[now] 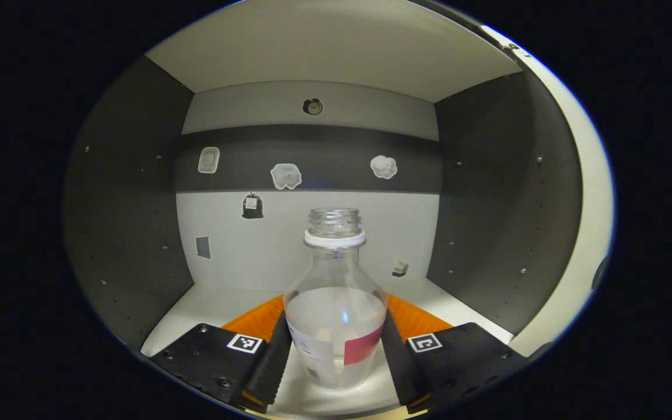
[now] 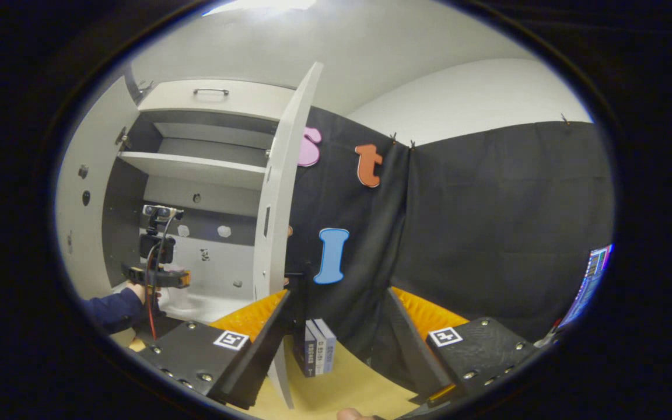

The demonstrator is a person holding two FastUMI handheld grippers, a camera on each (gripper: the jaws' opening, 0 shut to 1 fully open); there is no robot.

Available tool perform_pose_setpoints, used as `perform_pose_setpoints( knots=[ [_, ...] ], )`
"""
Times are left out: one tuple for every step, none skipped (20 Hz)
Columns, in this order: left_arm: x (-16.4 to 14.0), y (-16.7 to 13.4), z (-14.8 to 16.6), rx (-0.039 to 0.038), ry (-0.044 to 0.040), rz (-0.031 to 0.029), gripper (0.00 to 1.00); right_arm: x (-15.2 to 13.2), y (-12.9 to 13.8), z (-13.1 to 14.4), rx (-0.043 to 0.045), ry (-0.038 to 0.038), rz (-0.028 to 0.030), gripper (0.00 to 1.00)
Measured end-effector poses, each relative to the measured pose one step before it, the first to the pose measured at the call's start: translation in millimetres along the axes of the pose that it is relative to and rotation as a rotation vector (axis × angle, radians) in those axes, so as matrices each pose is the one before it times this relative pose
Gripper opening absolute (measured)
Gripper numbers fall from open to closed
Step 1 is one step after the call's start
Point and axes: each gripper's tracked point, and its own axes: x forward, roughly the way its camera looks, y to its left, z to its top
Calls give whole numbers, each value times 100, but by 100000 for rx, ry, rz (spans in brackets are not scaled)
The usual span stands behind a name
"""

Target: Grasp the bottle in the cabinet with the left hand and place it on the coaster, then close the right door with the right hand and the left door with the left hand.

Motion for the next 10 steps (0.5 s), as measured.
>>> perform_pose_setpoints(
  knots=[
    [-1085,-424,449,-937,-1501,-2122,76,-52,59,88,468,-409,1209,96],
    [-1154,-439,491,-591,-1461,-2372,76,-43,65,230,515,-488,1174,96],
    [-1168,-325,457,-189,-1371,-2252,76,-85,28,105,624,-639,1197,96],
    [-1223,-324,443,-52,-1321,-2028,75,-48,44,203,632,-660,1174,96],
    [-1219,-277,455,-202,-1496,-1832,75,-90,-64,141,649,-575,1131,96],
    [-1369,-427,403,-335,-1696,-2318,75,-124,-56,165,502,-434,1093,96],
    [-1288,-455,166,-182,-1516,-2409,75,-188,-261,130,383,-510,901,96],
    [-1229,-514,281,741,-2249,-2430,75,-141,-193,133,161,-405,721,96],
    [-1196,-497,340,1808,-3355,-2502,73,-117,-180,56,17,-341,687,96],
    [-1160,-535,145,1960,-2490,-2150,76,-74,-124,82,-80,-304,655,96]
  ],
)
